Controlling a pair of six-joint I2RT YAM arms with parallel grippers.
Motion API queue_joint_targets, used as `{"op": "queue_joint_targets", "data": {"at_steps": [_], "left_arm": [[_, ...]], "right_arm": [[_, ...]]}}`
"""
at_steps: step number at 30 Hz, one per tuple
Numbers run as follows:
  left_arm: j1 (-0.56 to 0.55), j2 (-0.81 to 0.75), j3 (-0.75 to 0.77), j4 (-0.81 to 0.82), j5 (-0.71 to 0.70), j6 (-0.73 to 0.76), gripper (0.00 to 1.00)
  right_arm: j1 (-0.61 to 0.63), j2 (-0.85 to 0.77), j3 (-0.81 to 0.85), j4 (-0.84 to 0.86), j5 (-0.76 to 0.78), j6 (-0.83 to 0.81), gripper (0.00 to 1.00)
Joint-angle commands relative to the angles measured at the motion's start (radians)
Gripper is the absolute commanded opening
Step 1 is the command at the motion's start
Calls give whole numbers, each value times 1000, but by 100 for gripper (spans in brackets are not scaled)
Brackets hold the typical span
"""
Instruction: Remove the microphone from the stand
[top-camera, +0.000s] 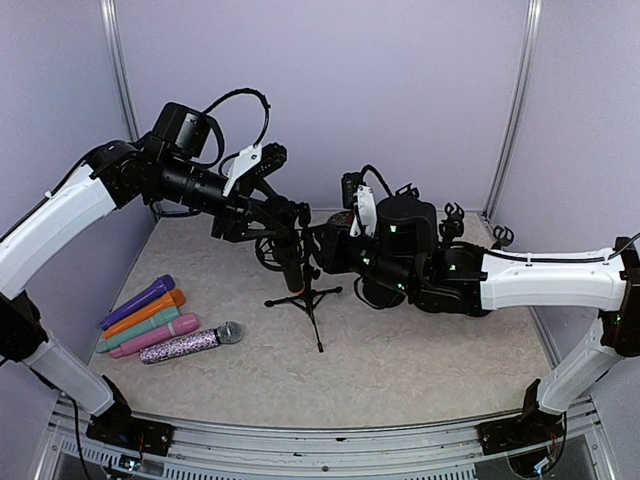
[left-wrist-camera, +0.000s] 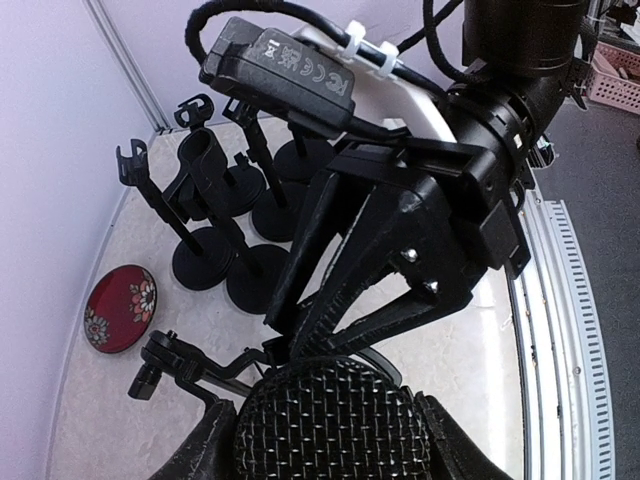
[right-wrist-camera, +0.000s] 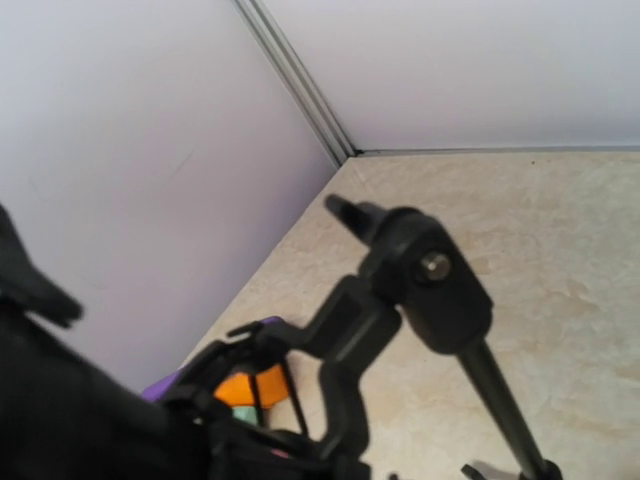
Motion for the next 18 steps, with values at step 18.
{"op": "queue_joint_targets", "data": {"at_steps": [18], "left_arm": [[-11, -156, 173, -8, -83, 7, 11]], "right_arm": [[-13, 36, 54, -182, 95, -125, 20]]}}
